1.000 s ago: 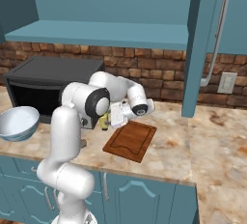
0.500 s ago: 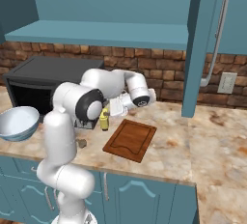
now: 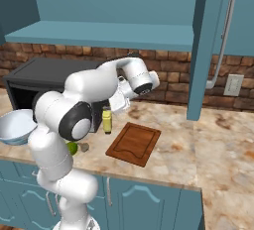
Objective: Open the cabinet. Place the bowl and condiment on the counter. Then place the lime and garlic on the cutting board.
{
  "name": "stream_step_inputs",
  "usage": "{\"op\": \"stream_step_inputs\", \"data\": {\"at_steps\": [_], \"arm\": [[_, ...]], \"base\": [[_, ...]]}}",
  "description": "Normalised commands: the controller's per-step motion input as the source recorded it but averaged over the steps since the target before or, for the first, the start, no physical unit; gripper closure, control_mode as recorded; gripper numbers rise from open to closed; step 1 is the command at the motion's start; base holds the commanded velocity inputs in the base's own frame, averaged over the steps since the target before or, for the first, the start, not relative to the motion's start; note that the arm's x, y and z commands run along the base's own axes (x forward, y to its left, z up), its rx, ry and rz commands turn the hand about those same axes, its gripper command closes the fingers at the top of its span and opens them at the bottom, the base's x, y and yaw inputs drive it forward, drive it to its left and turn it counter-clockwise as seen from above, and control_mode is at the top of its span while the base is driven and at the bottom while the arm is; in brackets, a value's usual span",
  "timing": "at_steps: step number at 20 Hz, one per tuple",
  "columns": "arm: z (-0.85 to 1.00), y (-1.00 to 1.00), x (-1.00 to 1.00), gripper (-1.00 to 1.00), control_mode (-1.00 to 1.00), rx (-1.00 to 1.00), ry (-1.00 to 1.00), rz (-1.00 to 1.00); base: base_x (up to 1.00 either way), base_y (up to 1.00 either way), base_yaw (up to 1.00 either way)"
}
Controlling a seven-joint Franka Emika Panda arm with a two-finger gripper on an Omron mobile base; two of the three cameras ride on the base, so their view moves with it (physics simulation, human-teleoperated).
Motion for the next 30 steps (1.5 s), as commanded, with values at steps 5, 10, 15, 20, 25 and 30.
{"op": "stream_step_inputs", "data": {"at_steps": [5,10,15,20,25,30], "arm": [[0.0,0.4,-1.0,-1.0,-1.0,-0.27,-0.3,0.4],[0.07,0.3,-0.98,-1.0,-1.0,-0.26,-0.32,0.38],[-0.16,0.46,-0.53,-1.0,-1.0,-0.22,-0.23,0.15],[-0.74,0.35,0.06,-1.0,-1.0,-0.18,-0.14,0.04],[-0.77,0.2,0.16,-1.0,-1.0,-0.15,-0.11,0.02],[-0.53,0.12,0.21,-1.0,-1.0,-0.12,-0.12,0.03]], "base": [[0.0,0.0,0.0],[0.0,0.0,0.0],[0.0,0.0,0.0],[0.0,0.0,0.0],[0.0,0.0,0.0],[0.0,0.0,0.0]]}}
